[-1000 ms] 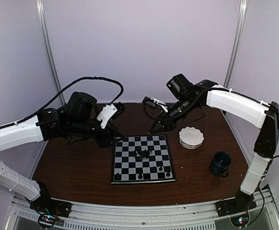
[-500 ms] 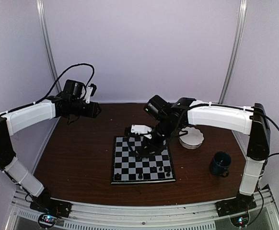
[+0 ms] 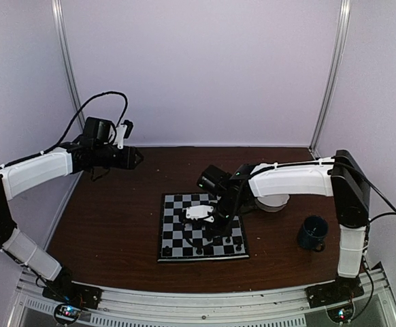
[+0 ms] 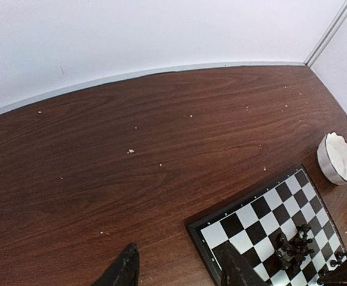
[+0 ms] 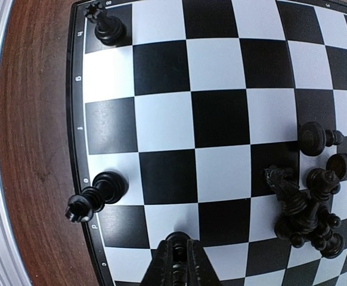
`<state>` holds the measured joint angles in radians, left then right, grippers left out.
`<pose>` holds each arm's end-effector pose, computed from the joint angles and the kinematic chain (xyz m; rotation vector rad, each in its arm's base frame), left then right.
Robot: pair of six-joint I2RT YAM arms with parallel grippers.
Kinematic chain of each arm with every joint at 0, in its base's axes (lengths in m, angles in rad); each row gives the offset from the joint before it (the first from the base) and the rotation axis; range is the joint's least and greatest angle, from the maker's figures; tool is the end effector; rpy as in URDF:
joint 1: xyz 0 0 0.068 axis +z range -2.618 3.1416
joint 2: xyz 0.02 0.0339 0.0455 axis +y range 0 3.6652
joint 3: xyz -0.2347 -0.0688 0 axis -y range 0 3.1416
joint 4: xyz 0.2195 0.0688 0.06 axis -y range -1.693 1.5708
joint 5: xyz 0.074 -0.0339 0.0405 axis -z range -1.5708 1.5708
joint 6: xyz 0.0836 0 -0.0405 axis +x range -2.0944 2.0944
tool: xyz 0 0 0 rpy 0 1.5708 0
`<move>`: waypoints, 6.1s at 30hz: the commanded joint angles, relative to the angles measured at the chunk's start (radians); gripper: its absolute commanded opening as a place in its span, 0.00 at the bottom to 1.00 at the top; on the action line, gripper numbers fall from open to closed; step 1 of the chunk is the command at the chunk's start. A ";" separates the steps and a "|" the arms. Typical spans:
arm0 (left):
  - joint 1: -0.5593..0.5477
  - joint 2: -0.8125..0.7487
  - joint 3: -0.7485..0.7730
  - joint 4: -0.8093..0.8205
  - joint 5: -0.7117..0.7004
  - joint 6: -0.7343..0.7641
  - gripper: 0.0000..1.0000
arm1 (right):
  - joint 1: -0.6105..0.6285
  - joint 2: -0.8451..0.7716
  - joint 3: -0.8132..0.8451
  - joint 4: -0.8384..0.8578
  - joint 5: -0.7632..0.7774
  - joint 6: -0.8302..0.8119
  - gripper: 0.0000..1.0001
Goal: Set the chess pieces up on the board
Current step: Place the pawn at d7, then pick up the bishop from the chessboard, then pass from the left arm to the right
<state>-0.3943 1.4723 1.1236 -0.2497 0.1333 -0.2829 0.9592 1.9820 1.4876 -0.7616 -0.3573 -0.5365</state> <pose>0.3219 -0.1460 0.2401 0.2010 2.2031 -0.5273 0.1958 0.3301 0.1325 -1.9980 2.0338 0.5980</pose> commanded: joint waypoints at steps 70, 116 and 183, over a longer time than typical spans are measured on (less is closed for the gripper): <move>-0.203 0.097 0.186 -0.361 -0.028 -0.134 0.46 | -0.107 -0.393 -0.136 -0.090 0.061 0.031 0.37; -0.512 0.641 0.532 -0.570 -0.161 -0.414 0.41 | -0.338 -0.595 -0.456 0.073 -0.194 0.061 0.46; -0.576 0.063 0.098 0.050 0.172 0.026 0.18 | -0.344 -0.197 0.099 -0.040 -0.841 0.535 0.52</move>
<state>-0.9596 1.5444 1.2205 -0.2619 0.2882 -0.2787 0.6064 1.7855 1.5795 -0.8650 -1.1095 -0.0822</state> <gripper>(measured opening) 0.188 0.523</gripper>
